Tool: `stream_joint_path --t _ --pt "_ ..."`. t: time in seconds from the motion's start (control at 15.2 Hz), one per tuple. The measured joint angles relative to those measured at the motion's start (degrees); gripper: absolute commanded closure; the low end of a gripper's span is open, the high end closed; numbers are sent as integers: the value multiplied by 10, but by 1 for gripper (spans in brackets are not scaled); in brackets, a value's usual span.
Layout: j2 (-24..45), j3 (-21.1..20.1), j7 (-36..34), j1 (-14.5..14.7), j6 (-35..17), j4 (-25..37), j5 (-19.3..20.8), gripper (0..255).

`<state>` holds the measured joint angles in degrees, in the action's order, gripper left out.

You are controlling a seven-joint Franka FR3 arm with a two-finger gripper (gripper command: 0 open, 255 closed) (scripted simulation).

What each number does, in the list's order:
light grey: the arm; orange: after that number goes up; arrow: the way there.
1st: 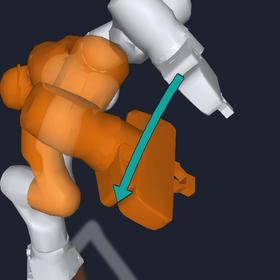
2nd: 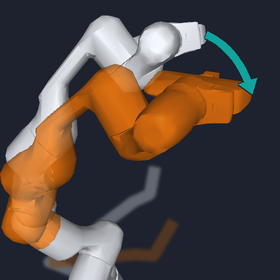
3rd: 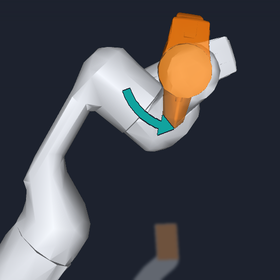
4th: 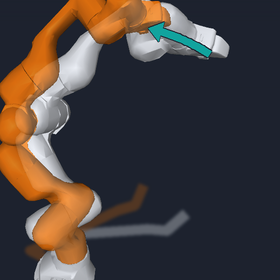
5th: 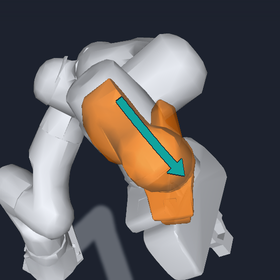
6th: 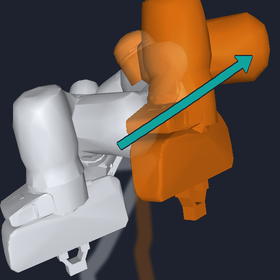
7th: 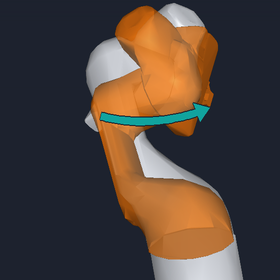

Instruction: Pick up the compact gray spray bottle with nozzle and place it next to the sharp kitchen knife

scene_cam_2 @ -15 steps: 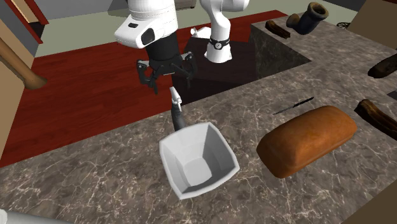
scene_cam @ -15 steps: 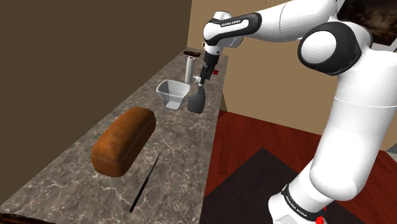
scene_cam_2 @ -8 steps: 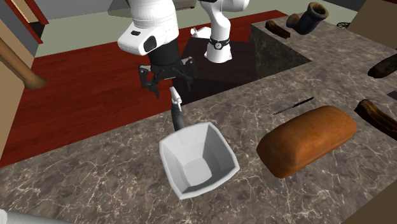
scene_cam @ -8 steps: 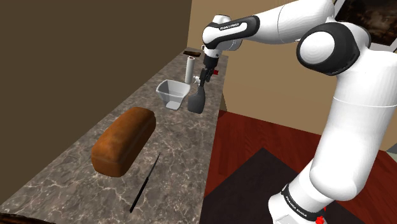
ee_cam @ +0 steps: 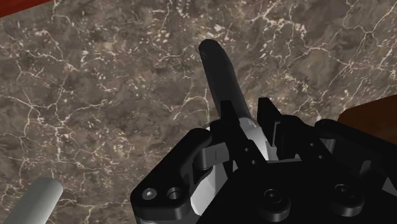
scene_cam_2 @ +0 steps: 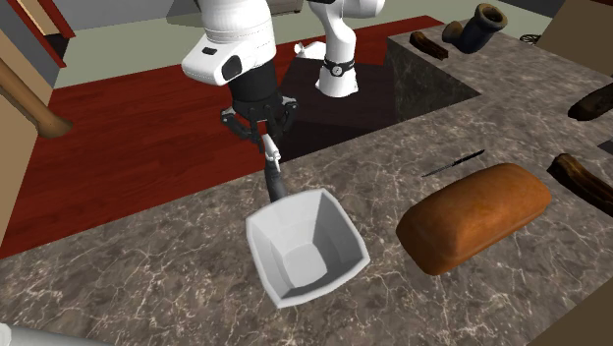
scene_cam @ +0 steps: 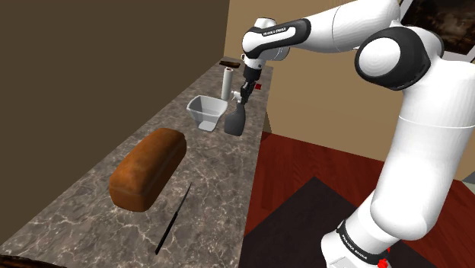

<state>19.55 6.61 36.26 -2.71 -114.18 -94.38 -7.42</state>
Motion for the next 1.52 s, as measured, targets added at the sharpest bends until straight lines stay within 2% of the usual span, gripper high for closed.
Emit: stream_joint_path --t 0.46,1.52 --pt "-3 0 -1 0 8 4 1 255" --pt "-26 1 -16 1 117 92 8 255"
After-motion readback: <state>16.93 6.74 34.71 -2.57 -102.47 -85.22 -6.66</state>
